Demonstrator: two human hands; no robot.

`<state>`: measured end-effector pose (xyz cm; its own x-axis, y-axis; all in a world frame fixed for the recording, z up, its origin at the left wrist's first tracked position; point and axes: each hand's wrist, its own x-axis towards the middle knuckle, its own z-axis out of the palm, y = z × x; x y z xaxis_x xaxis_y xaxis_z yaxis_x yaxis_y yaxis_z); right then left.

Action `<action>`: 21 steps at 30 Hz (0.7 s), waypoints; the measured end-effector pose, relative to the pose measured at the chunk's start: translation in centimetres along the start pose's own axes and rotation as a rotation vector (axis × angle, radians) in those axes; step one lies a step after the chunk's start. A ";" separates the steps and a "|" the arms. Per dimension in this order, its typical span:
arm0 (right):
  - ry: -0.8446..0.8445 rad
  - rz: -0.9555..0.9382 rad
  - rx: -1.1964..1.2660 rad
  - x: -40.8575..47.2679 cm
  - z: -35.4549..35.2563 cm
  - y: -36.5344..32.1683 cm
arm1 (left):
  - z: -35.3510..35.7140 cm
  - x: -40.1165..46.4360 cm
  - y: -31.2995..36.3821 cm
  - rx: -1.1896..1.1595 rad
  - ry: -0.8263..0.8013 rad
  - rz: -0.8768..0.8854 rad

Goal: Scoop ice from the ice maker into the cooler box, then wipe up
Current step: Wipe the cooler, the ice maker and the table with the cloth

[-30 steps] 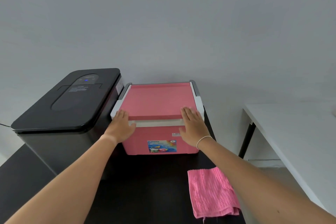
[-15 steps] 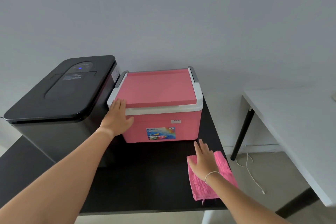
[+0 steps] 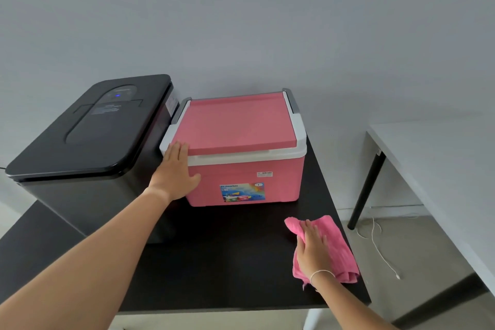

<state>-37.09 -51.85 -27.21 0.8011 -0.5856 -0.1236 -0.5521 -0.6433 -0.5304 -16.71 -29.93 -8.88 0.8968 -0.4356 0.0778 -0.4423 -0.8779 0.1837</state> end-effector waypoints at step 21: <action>0.506 -0.606 0.425 7.4 -14.0 -16.6 | -1.4 -0.2 0.6 -0.035 -0.009 -0.001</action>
<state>-25.23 -52.47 -7.58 0.6741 -0.4170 0.6096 0.1454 -0.7343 -0.6630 -17.10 -30.11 -7.44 0.8970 -0.4367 0.0688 -0.4406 -0.8708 0.2182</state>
